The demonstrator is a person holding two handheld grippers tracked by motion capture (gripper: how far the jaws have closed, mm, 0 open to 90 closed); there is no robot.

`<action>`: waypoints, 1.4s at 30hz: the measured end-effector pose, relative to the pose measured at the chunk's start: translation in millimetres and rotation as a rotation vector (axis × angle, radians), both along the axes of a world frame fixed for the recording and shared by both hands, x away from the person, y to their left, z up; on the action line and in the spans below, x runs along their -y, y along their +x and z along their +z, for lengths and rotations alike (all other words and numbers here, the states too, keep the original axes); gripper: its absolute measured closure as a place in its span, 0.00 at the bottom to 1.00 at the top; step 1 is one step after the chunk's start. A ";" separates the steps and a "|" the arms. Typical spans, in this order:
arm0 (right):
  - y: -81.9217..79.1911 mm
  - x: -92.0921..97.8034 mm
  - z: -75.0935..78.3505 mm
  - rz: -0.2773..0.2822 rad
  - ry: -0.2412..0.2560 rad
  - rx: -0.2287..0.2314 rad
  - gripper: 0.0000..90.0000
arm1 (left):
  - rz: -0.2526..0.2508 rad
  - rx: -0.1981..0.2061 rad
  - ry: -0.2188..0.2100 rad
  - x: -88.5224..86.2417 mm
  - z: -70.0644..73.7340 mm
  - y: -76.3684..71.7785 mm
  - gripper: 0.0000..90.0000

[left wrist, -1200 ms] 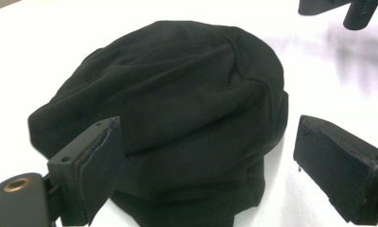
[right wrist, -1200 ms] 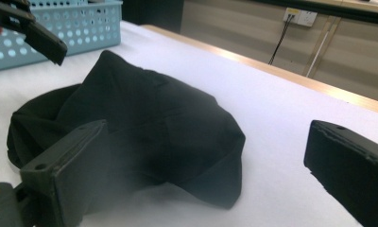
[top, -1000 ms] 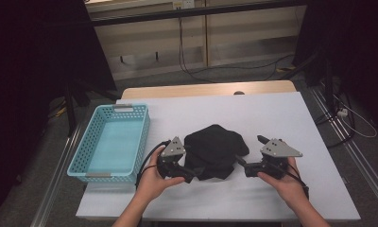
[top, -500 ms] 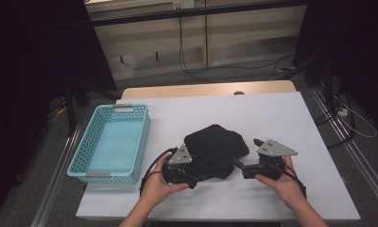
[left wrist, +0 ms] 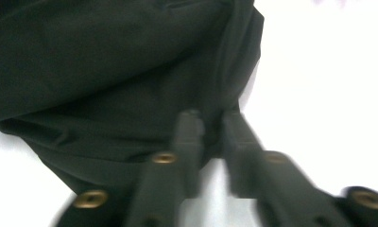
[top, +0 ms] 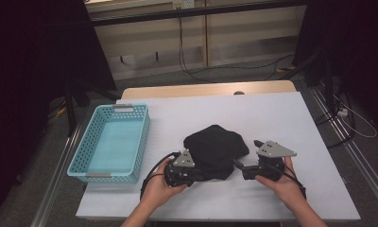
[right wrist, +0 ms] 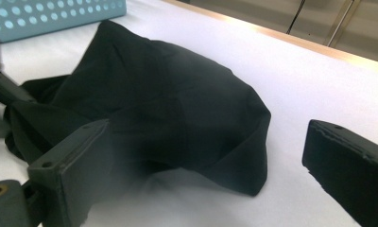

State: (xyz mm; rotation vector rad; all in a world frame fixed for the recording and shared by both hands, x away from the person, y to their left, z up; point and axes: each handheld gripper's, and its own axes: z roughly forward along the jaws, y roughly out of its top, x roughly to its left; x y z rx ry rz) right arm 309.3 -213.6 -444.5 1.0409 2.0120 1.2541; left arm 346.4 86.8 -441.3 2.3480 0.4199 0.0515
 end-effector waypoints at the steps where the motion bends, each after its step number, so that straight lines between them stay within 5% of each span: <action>1: -0.3 0.2 0.1 -0.001 0.000 0.000 0.02 | -0.002 -0.005 -0.008 0.3 1.7 0.6 0.95; 3: -0.7 1.0 0.9 0.000 0.005 0.004 0.02 | 0.002 0.007 -0.014 -1.2 10.0 2.2 0.97; 8: -2.8 0.0 2.4 0.010 0.014 0.012 0.02 | 0.054 0.013 -0.129 -14.8 33.6 10.0 0.97; 13: -0.5 -11.1 4.8 0.046 -0.005 0.017 0.08 | 0.094 0.029 -0.180 -23.0 48.0 18.4 0.97; 18: 7.7 -17.8 0.9 0.070 -0.068 -0.036 0.40 | 0.124 0.041 -0.190 -31.4 54.4 23.8 0.98; 28: 28.5 -20.4 -6.0 0.092 -0.097 -0.088 0.79 | 0.181 0.051 -0.215 -50.5 59.7 21.5 0.98; 32: 32.6 -16.9 -2.5 0.077 -0.073 -0.100 0.96 | 0.192 0.057 -0.217 -55.4 62.6 18.4 0.98; 37: 26.0 -7.5 22.5 0.072 0.028 -0.071 0.97 | 0.201 0.068 -0.270 -62.3 74.4 17.1 0.98; 42: 15.9 -2.7 42.9 0.090 0.079 -0.032 0.97 | 0.216 0.105 -0.296 -65.5 87.6 22.7 0.99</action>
